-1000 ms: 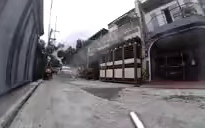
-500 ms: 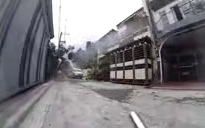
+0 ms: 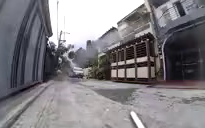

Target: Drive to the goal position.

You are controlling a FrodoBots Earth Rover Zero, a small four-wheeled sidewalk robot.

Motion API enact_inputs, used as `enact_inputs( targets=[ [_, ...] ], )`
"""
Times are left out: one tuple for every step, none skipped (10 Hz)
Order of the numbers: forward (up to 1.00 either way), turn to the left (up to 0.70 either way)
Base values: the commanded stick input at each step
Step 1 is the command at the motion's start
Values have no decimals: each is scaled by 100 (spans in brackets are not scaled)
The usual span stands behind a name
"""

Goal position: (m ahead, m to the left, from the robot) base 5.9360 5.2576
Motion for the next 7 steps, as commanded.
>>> enact_inputs(
  targets=[
    [70,24],
    [70,31],
    [70,28],
    [70,19],
    [70,9],
    [70,3],
    [70,0]
  ],
)
